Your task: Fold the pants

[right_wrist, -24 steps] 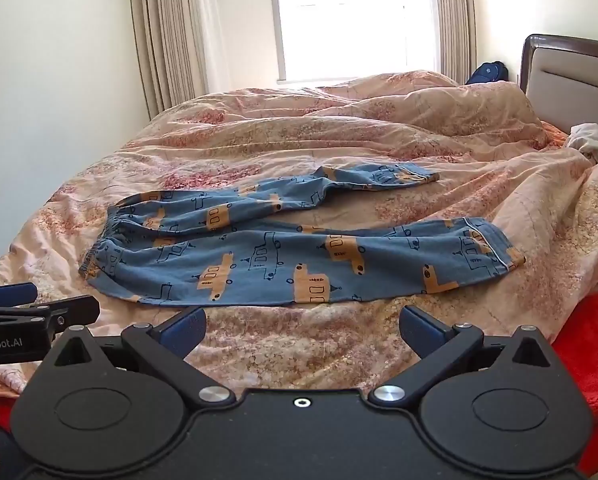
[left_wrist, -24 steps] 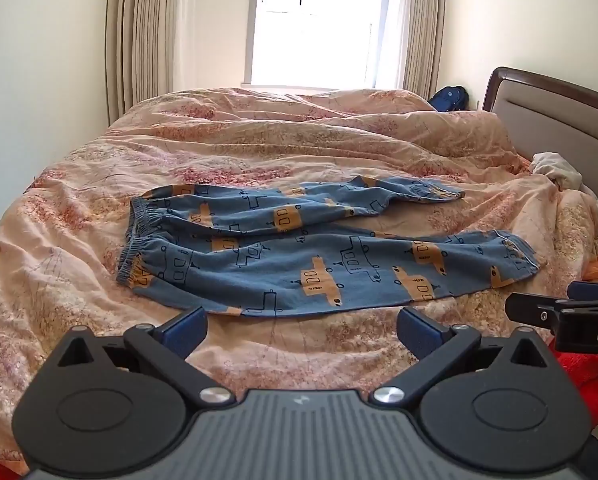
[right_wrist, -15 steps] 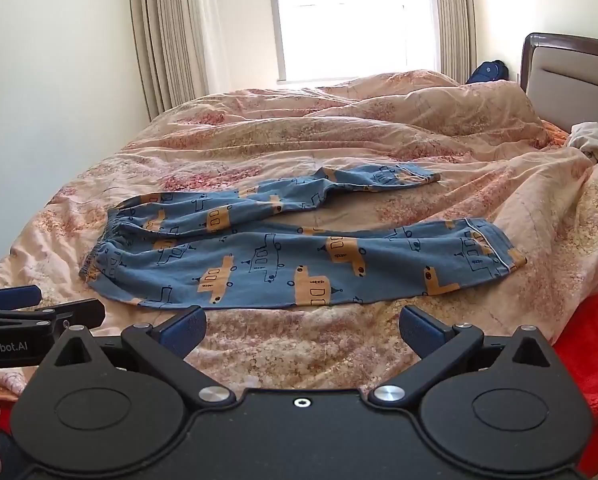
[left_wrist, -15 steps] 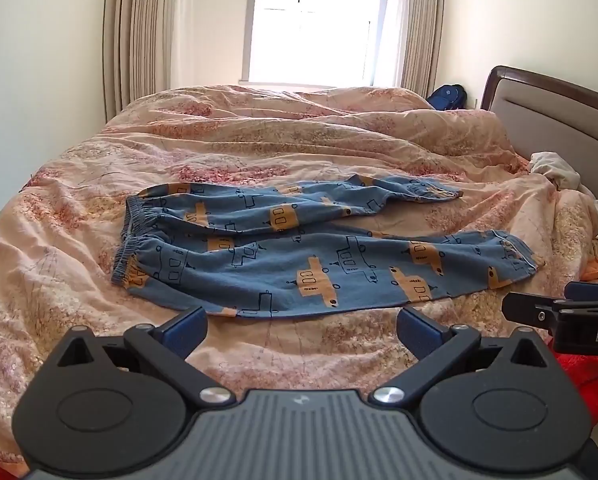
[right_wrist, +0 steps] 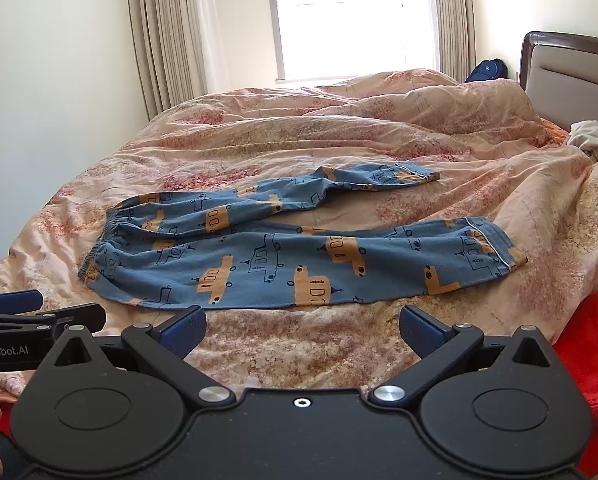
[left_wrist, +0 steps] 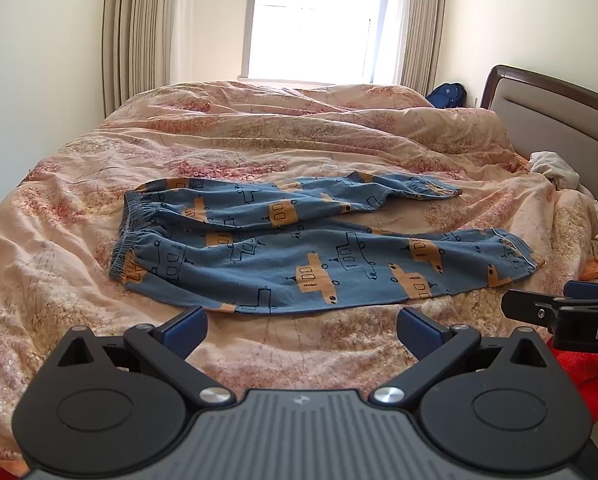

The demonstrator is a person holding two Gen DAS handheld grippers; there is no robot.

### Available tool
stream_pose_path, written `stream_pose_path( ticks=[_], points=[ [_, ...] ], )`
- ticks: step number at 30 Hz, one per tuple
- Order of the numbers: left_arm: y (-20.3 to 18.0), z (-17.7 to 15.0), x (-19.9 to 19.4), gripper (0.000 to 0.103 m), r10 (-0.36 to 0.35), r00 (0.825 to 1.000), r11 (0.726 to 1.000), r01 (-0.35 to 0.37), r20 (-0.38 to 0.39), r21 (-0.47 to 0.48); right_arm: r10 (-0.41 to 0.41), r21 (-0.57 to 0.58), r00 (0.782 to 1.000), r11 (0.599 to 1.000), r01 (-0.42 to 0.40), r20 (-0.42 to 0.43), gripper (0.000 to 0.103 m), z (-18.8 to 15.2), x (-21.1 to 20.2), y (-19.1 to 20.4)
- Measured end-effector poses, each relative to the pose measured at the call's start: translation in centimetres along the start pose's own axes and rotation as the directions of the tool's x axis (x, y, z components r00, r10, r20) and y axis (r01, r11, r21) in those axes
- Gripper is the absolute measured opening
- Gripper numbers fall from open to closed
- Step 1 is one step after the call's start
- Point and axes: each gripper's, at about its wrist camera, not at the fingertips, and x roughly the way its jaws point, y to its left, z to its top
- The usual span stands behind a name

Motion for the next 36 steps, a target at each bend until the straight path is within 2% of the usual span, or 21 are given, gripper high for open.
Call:
stream_pose_path(
  ticks=[36],
  points=[
    [-0.06,-0.03,0.60,0.103,-0.014,1.000,1.000,0.014,-0.013,-0.014,-0.001,-0.004,1.000,1.000,0.001,-0.001,0.103,0.01,0.18,0.19]
  ],
)
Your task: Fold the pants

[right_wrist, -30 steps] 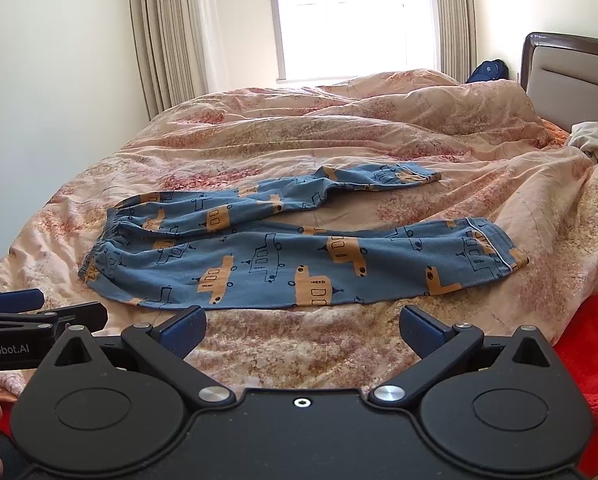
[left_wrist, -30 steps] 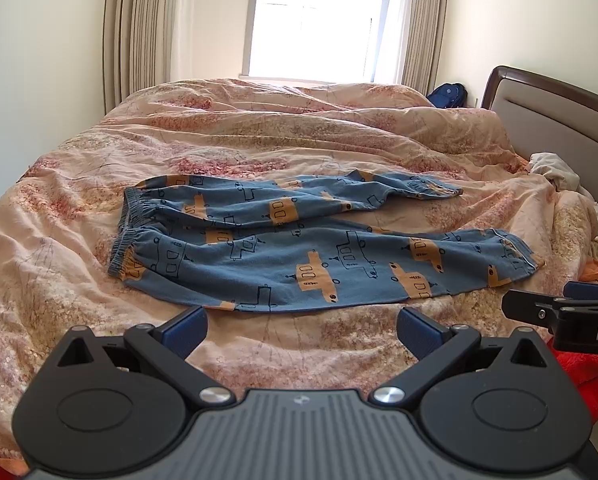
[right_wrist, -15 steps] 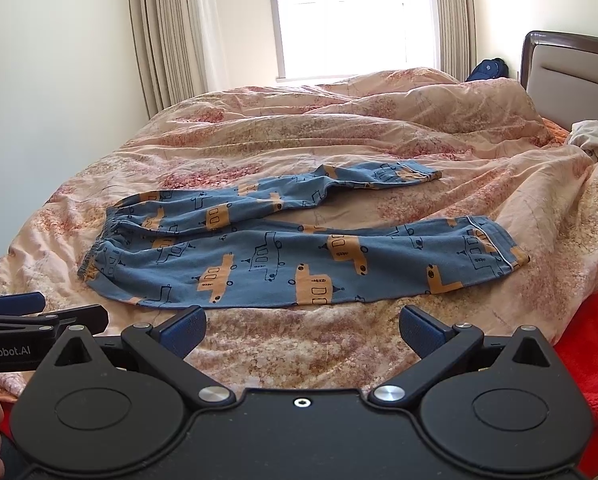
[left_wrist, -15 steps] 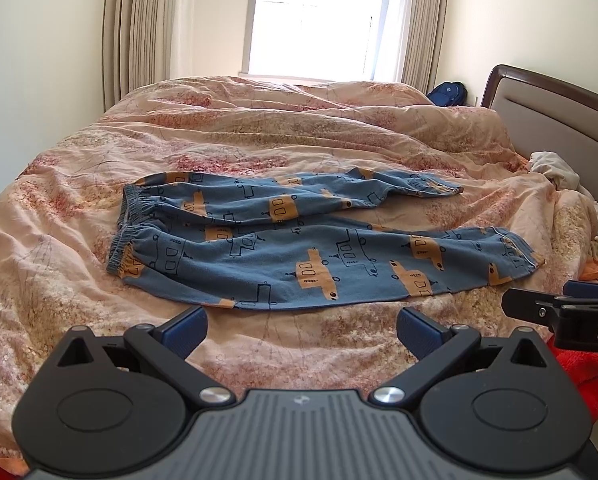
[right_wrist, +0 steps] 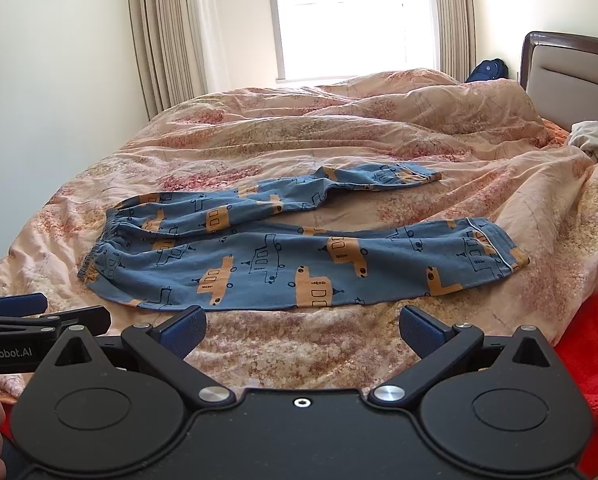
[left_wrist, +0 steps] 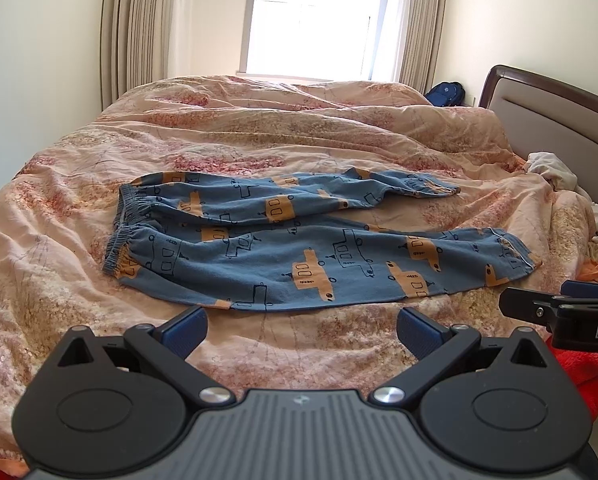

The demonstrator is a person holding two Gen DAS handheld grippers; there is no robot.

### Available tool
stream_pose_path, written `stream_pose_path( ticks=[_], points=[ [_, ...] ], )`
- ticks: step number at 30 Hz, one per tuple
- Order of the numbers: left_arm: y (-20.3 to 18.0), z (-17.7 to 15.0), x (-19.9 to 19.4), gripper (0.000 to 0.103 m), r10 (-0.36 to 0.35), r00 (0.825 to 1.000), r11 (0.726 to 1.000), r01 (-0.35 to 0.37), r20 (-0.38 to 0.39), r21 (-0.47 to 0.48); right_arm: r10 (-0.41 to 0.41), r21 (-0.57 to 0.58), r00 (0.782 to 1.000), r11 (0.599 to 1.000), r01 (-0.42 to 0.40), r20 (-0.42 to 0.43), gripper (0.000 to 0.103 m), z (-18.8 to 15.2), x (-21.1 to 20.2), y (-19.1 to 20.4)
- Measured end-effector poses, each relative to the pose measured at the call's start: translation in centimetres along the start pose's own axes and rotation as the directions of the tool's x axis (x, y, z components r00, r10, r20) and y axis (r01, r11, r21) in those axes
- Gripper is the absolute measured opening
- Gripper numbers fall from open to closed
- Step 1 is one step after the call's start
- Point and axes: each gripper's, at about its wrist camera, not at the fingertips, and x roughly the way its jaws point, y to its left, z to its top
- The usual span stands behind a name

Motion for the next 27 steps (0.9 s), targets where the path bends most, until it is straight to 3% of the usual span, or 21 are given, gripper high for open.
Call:
stream_pose_path(
  ticks=[16,27],
  points=[
    [0.4,-0.2,0.7,0.103,-0.004,1.000,1.000,0.004,-0.014,-0.010,0.003,0.003,1.000,1.000,-0.003,-0.008,0.103,0.0,0.3,-0.1],
    [1.1,-0.3,3.4,0.103,-0.040,0.997,0.998,0.037,-0.065,-0.045,0.004,-0.001,0.999,1.000,-0.005,-0.054,0.103,-0.1,3.1,-0.5]
  ],
)
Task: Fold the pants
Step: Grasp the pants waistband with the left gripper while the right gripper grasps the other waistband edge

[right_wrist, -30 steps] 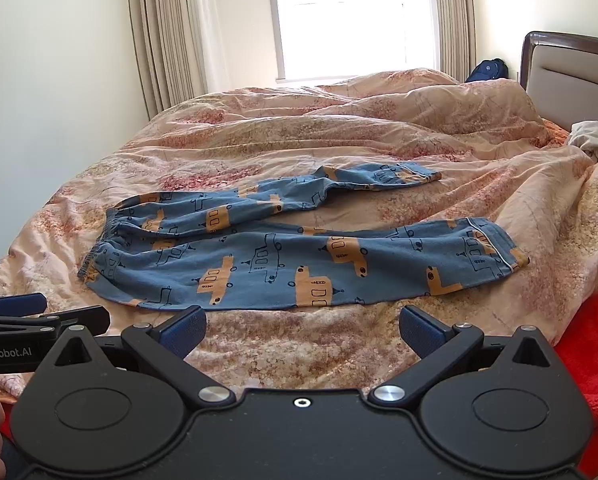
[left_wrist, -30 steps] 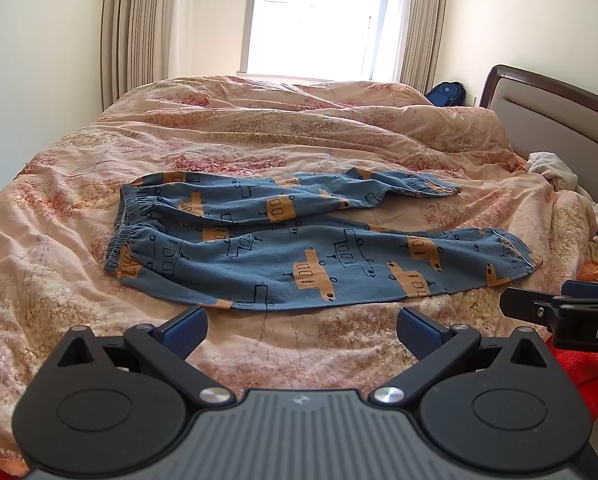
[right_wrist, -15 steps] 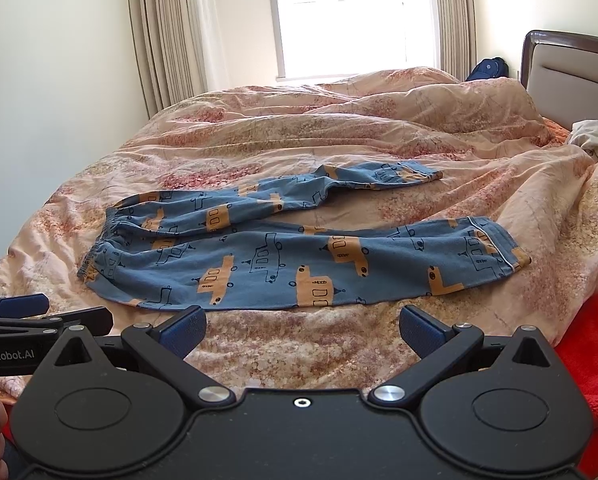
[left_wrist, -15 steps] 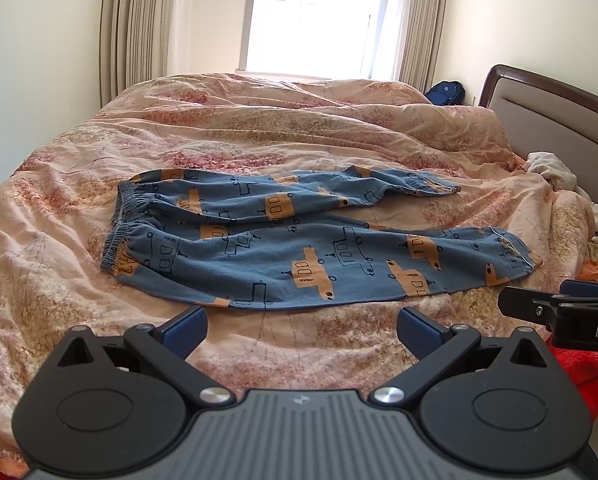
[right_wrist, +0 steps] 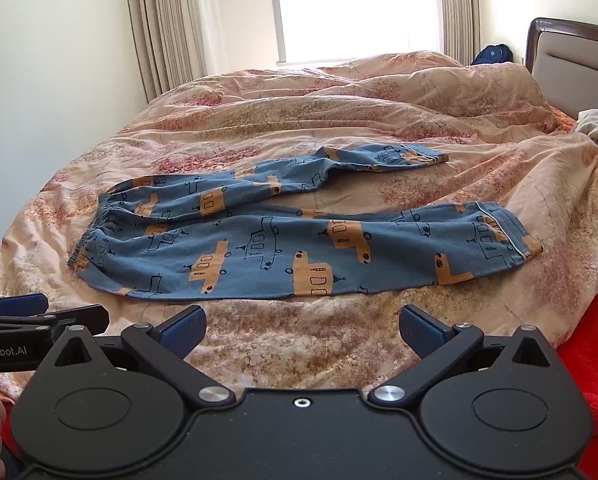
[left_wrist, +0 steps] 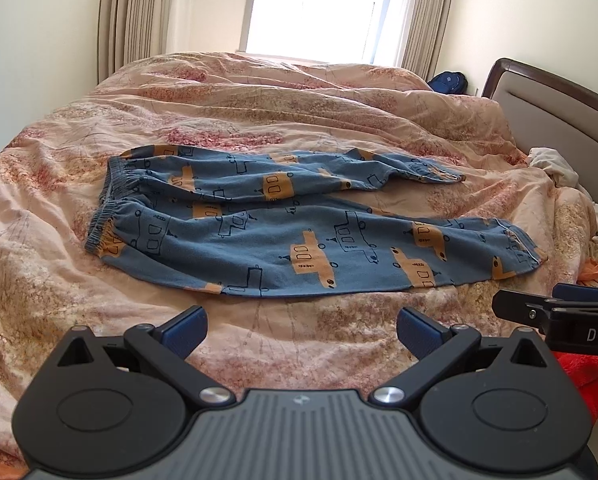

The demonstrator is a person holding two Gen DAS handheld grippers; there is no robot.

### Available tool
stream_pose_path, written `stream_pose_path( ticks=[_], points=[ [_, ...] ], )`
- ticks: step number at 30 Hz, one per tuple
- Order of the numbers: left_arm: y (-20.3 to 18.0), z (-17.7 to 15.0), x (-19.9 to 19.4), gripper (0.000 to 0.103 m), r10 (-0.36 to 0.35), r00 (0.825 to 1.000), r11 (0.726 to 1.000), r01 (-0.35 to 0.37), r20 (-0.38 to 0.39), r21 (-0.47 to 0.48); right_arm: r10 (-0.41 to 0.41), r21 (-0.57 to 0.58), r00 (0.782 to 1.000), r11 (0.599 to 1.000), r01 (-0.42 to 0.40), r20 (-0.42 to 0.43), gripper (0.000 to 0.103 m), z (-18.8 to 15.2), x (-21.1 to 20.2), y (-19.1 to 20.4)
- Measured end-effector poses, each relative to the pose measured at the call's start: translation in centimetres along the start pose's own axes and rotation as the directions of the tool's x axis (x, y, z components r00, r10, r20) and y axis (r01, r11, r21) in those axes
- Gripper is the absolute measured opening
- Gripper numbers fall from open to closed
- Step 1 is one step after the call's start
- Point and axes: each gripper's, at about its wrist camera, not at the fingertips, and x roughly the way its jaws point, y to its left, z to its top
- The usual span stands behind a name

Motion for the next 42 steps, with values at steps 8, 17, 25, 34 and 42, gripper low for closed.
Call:
stream_pose_path(
  ticks=[8,17,25,34,42],
  points=[
    [2.0,2.8,2.8,0.103,-0.050,0.998,0.996,0.053,0.042,-0.075,0.021,-0.022,0.999,1.000,-0.021,-0.038,0.103,1.4,3.9,-1.6],
    [3.5,15.8,10.0,0.103,-0.043,0.994,0.999,0.046,0.098,-0.025,0.080,-0.048,0.990,0.996,-0.075,0.112,0.103,14.7,7.6,-8.5],
    [4.1,21.1,22.0,0.103,-0.085,0.994,0.988,0.075,0.069,0.132,0.109,-0.111,0.994,0.988,-0.110,-0.017,0.101,24.6,21.8,-18.6],
    [15.4,23.6,24.6,0.102,-0.067,0.998,0.972,0.068,-0.012,0.224,0.339,-0.010,0.937,0.940,-0.341,-0.091,0.092,29.9,33.8,-19.7],
    [24.3,23.7,26.8,0.084,-0.053,0.967,0.922,0.143,-0.251,0.360,0.478,-0.434,0.769,0.638,-0.636,-0.424,0.092,28.7,39.1,-1.6]
  ],
)
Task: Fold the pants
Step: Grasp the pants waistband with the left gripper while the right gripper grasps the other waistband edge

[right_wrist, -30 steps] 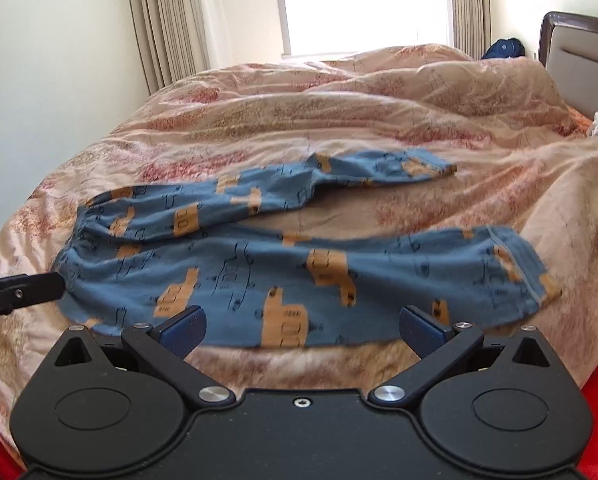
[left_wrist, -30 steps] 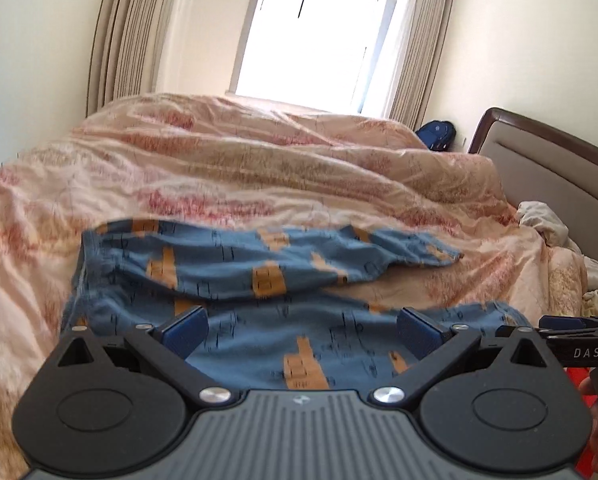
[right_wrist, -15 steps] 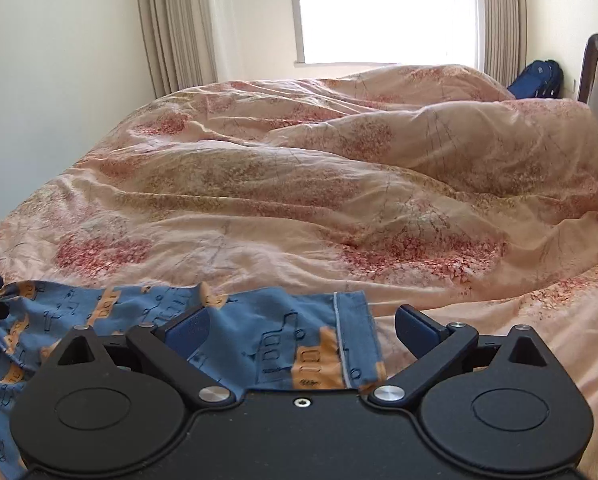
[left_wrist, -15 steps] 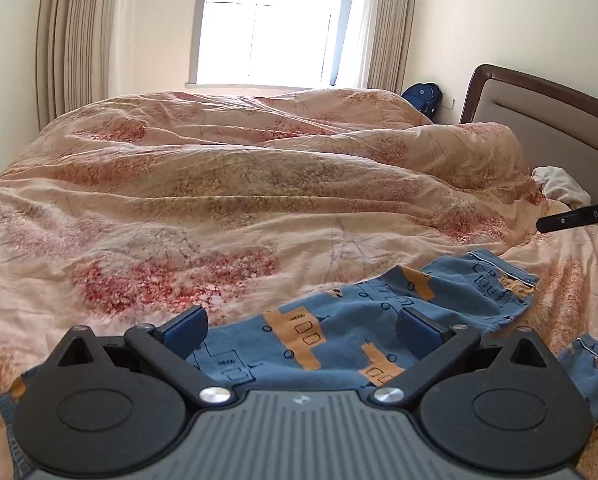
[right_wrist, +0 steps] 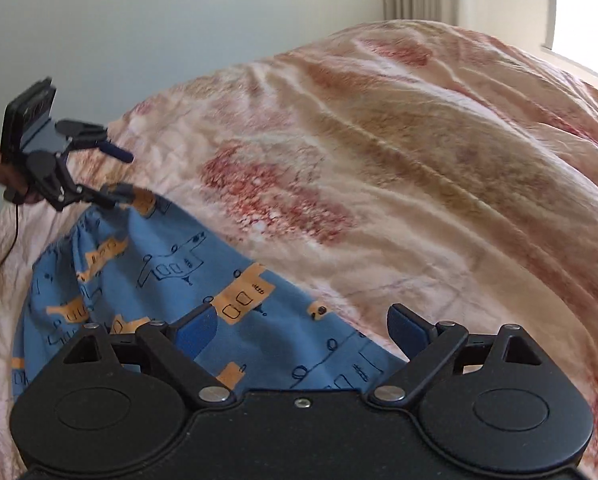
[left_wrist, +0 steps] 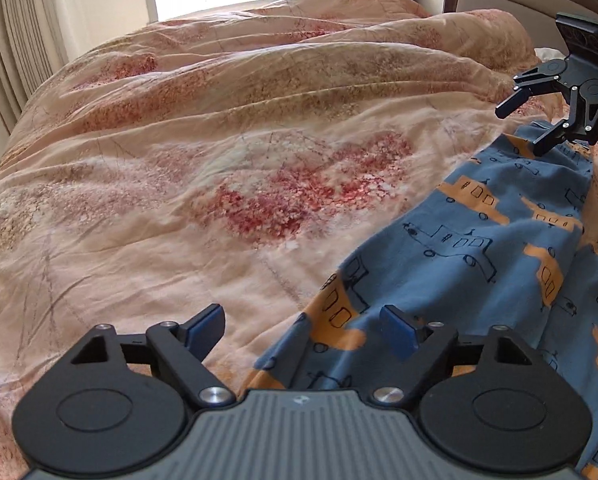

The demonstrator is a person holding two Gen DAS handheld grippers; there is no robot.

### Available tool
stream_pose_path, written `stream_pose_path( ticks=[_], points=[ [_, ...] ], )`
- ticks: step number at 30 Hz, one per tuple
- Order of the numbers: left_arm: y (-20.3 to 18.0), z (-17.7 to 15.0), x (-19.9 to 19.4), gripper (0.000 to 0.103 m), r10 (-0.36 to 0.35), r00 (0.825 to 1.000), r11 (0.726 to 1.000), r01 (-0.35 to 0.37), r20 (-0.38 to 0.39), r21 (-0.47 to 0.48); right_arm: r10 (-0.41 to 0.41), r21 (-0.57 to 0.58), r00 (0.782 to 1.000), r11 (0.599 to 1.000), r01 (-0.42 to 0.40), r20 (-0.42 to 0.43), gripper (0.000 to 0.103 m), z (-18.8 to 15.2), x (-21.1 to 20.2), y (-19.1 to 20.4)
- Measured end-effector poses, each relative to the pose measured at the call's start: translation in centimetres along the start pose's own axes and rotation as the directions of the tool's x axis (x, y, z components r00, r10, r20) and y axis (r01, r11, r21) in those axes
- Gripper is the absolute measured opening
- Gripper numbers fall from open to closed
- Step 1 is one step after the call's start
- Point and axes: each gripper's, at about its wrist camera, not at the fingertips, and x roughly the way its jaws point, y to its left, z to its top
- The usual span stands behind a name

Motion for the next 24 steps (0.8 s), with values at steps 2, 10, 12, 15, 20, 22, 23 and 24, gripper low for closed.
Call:
stream_pose_path(
  ticks=[2,10,12,15,20,22,23,24],
  points=[
    [1.1,0.3,0.6,0.076,-0.038,0.999,0.999,0.038,-0.009,-0.002,0.013,-0.034,0.999,0.999,-0.015,-0.046,0.090,1.3,1.9,0.4],
    [0.5,0.6,2.6,0.024,-0.176,0.979,0.974,0.189,-0.108,0.123,-0.035,-0.145,0.975,0.989,0.003,-0.220,0.070,2.1,4.9,-2.3],
    [0.3,0.2,2.9,0.020,-0.184,0.977,0.971,0.197,-0.105,0.132,-0.046,-0.168,0.967,0.986,0.003,-0.250,0.070,1.6,5.1,-2.8],
    [0.4,-0.5,2.8,0.008,-0.212,0.973,0.968,0.221,-0.087,0.120,-0.040,-0.169,0.960,0.986,-0.007,-0.276,0.069,0.8,5.6,-3.4],
    [-0.1,-1.3,1.8,0.002,-0.222,0.973,0.960,0.230,-0.066,0.160,-0.031,-0.190,0.951,0.981,-0.029,-0.308,0.044,-0.6,7.2,-3.3],
    [0.1,-1.3,1.4,0.002,-0.208,0.977,0.964,0.213,-0.051,0.160,0.005,-0.201,0.952,0.977,-0.070,-0.307,0.014,-0.8,7.0,-2.9],
    [0.2,-1.3,1.2,0.002,-0.199,0.979,0.967,0.202,-0.040,0.156,0.003,-0.213,0.952,0.974,-0.072,-0.305,0.002,-0.8,6.8,-2.7],
    [0.3,-1.3,1.0,0.002,-0.191,0.981,0.969,0.193,-0.032,0.154,-0.001,-0.231,0.956,0.970,-0.070,-0.293,0.002,-0.8,6.5,-2.4]
  ],
)
